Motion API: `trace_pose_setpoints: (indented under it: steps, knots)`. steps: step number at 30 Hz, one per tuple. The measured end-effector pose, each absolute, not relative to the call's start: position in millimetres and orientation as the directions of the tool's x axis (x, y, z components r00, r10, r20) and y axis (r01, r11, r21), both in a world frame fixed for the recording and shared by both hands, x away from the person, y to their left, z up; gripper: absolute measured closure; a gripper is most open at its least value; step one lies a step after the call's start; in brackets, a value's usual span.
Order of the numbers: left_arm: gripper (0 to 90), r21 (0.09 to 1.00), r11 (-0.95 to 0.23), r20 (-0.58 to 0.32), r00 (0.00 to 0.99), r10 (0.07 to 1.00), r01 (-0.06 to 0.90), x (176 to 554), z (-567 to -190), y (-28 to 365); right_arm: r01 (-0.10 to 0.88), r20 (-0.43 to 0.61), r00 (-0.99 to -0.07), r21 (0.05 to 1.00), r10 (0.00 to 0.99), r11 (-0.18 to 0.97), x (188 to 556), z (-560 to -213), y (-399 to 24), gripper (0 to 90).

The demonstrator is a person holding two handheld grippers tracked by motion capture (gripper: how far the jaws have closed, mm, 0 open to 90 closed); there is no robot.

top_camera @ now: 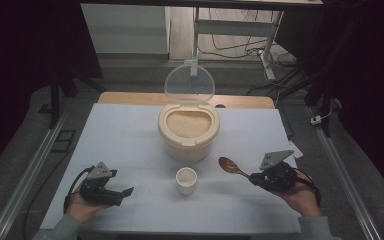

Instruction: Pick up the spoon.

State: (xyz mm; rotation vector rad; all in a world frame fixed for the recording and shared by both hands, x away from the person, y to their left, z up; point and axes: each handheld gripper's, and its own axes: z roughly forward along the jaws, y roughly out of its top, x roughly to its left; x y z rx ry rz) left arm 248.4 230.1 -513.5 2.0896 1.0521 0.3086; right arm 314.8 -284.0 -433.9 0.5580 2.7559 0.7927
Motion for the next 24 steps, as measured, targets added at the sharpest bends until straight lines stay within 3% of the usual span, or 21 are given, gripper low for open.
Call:
trace_pose_setpoints:
  steps: [24]
  knots:
    - [9.1,0.721,-0.368,-0.124,0.632,0.765,0.588,249.4,-513.2,230.7,0.158,-0.105,-0.958,0.585,0.267,0.795,297.9,-421.5,-224.2,80.3]
